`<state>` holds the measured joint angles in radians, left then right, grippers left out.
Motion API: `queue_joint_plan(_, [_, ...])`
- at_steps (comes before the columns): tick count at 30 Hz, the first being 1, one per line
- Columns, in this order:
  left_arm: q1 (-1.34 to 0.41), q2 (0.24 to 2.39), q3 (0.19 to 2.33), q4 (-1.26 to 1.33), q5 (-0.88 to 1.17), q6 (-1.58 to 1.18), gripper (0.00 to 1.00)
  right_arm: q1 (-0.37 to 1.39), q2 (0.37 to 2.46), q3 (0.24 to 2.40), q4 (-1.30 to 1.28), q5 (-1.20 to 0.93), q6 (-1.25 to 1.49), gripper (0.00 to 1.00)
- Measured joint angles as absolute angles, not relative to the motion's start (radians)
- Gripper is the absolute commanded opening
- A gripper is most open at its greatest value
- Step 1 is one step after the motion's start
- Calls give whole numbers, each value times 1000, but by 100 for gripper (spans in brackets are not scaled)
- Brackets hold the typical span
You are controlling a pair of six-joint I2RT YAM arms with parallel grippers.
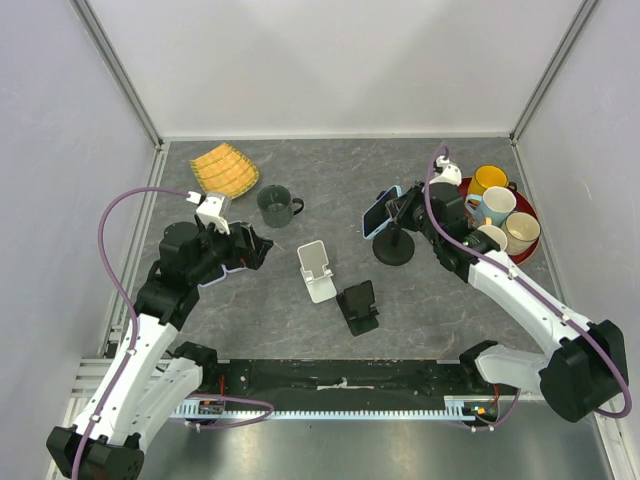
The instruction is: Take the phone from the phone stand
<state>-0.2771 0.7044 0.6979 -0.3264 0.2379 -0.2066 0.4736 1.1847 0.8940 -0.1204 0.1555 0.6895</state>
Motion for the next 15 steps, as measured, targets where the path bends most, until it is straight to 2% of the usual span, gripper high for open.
queue_joint_plan(15, [-278,704,698,-326,238,-207,98,445,1153,804,4,115,859,0])
